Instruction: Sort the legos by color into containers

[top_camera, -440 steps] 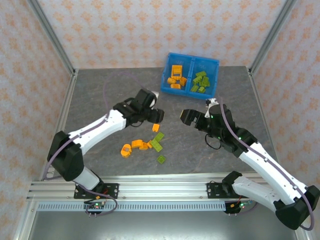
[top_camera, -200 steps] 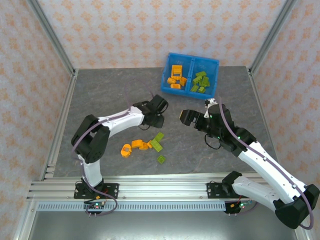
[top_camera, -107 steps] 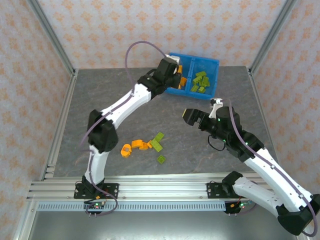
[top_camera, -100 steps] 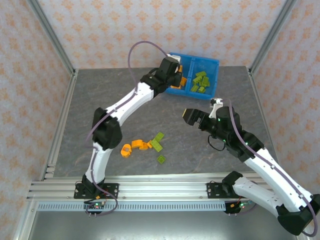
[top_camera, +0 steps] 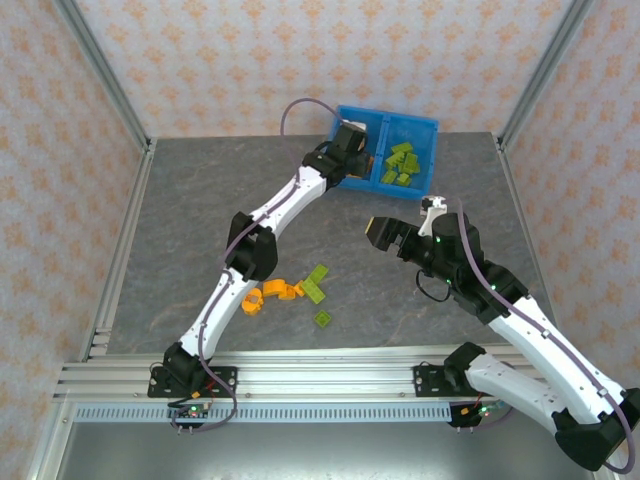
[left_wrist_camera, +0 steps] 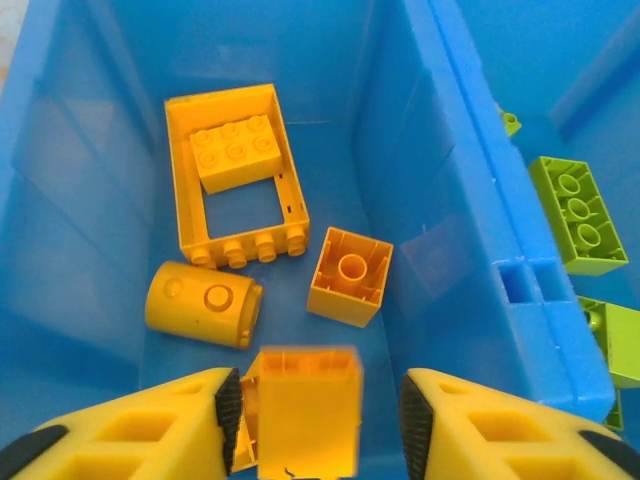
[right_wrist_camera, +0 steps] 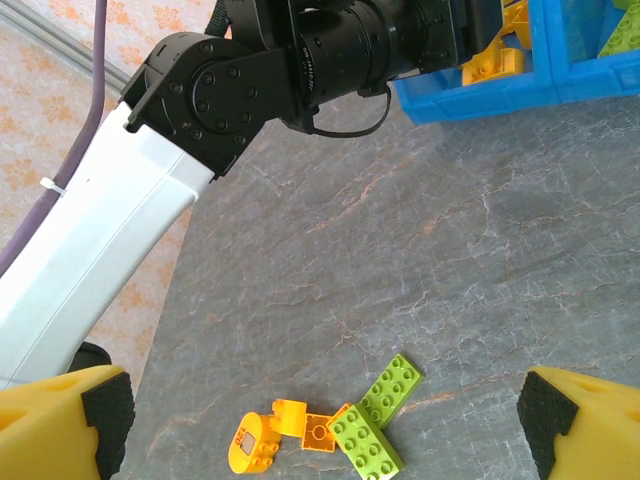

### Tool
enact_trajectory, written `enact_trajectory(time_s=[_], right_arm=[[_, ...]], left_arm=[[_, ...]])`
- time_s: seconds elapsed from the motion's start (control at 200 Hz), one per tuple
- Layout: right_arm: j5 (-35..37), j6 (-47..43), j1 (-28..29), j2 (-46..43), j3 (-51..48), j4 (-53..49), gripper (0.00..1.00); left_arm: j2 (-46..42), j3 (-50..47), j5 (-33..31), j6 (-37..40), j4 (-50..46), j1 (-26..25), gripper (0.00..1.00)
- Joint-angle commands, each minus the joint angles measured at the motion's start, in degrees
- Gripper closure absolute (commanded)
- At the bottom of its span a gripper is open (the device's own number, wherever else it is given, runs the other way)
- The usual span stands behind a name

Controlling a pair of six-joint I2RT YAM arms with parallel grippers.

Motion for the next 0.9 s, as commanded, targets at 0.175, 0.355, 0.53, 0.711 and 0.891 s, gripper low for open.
enact_trajectory(time_s=[0.175, 0.355, 0.53, 0.711, 0.891], right_arm=[[0.7, -0.1, 0.2, 0.1, 1.2, -3.4, 0.0], [-0.5, -3.1, 0.2, 2.1, 1.0, -7.7, 0.0], [-3.2, -9.9, 4.7, 9.5, 1.9, -9.9, 0.02], [-0.1, -17.4, 14.4, 24.2, 5.8, -11.0, 0.02], [2.9, -22.4, 20.8, 38.7, 9.9, -8.8, 0.03]], left_arm=[[-19.5, -12.3, 5.0, -0.7, 1.9, -1.3, 0.45], [-44.8, -43.1, 4.3, -3.2, 13.1, -2.1, 0.43], [-66.4, -65.5, -0.3, -2.8, 10.6, -2.1, 0.42], [-85.5, -80.3, -2.2, -1.4, 1.5, -2.1, 0.36], [-97.3, -87.0, 2.8, 0.0, -13.3, -2.0, 0.23]])
